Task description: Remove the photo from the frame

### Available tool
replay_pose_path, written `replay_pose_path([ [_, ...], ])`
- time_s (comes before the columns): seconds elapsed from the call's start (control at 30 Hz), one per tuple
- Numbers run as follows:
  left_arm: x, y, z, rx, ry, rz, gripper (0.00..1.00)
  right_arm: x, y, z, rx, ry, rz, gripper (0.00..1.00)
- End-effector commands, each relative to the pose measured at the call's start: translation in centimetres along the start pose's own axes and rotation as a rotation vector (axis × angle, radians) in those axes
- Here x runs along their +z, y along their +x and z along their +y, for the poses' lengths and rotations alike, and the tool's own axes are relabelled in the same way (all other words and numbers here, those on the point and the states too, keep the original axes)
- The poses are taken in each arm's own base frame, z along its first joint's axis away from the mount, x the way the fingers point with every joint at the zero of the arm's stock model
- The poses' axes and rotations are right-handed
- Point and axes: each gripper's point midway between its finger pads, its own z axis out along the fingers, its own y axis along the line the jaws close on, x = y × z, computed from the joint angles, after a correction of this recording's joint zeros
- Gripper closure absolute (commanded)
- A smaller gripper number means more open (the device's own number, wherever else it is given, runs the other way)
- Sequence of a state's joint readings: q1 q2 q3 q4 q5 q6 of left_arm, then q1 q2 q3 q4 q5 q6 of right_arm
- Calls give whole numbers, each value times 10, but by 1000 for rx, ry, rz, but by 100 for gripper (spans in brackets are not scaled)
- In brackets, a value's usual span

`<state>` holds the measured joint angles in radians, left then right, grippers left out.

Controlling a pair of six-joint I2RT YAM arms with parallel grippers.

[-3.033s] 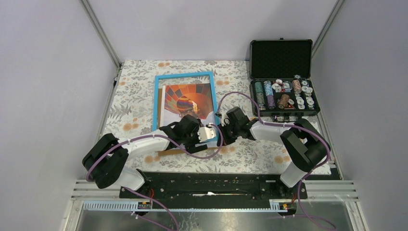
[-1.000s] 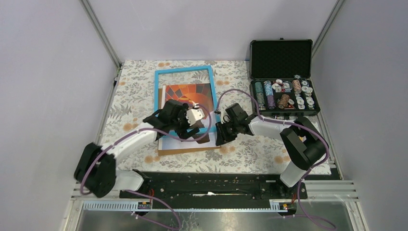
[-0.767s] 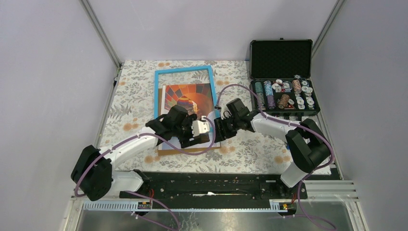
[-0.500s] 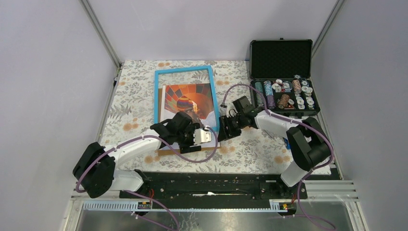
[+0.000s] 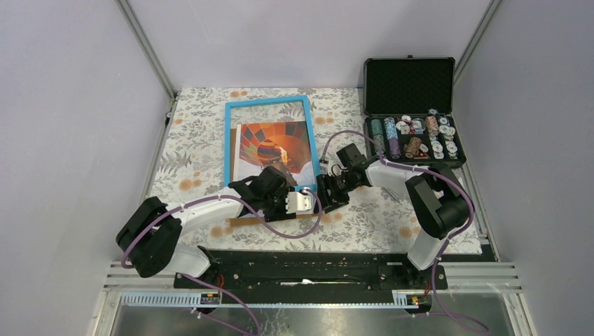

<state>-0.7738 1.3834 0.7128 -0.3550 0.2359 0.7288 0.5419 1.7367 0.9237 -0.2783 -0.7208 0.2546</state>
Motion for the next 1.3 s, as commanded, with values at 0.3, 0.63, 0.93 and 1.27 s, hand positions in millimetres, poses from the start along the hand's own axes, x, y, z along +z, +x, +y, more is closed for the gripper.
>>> replay_pose_path([
  [0.3, 13, -3, 15, -8, -69, -11, 44, 13, -5, -8, 69, -40, 23, 39],
  [0.63, 11, 0, 32, -6, -155, 18, 46, 12, -1, -6, 65, -52, 28, 41],
  [0.93, 5, -4, 42, 1, -212, 5, 51, 14, 0, -8, 69, -47, 34, 42],
  [1.27, 13, -12, 42, -20, -188, -27, 54, 8, -16, -11, 74, -25, -10, 42],
])
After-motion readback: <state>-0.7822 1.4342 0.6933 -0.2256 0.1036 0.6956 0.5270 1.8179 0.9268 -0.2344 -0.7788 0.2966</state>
